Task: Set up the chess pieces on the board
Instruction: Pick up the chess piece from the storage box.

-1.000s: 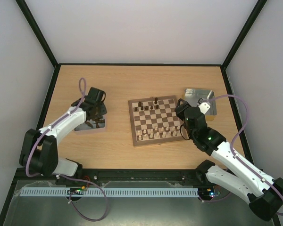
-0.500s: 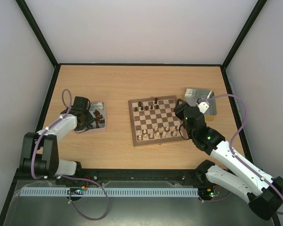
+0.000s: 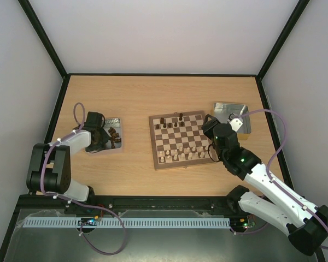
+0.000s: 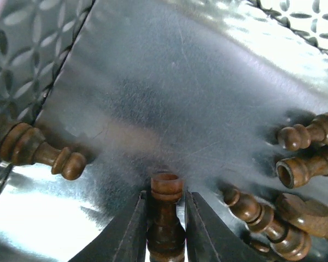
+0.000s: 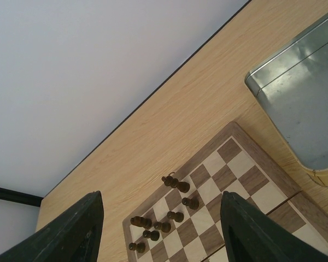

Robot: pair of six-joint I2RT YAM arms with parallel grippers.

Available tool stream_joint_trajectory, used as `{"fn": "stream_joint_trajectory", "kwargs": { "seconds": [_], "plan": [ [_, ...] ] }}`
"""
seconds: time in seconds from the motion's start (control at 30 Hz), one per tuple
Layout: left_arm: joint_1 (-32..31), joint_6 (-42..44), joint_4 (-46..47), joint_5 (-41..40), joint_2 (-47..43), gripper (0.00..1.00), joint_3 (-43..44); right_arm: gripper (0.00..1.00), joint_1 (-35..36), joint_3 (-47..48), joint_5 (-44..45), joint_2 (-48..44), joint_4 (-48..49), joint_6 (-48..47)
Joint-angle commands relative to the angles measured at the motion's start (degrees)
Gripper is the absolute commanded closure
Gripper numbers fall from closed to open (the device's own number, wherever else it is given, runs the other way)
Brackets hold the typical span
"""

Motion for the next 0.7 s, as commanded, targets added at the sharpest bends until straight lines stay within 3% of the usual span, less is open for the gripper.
{"fn": "stream_joint_trajectory", "kwargs": {
  "seconds": [0.0,0.43,0.6,0.67],
  "plan": [
    [0.4,0.6,1.5,0.2,1.0,0.81,0.3,0.42,-0.1,-0.2,1.5,-0.4,0.6,0.3],
    [-4.6,6.1,1.8,3.6,-9.1,0.84,4.5,0.41,-0.1,-0.3,-0.9,1.9,3.5,-0.1],
    [-8.2,9.0,4.4,8.9,-12.2,0.84,6.1,0.41,-0.2,1.3,-8.8,5.6,7.3,-5.0],
    [-9.9,9.6,5.3,11.2,-13.1,0.84,7.2,0.41,-0.1,2.3,-16.2,8.0,9.8,-8.9]
  ]
}}
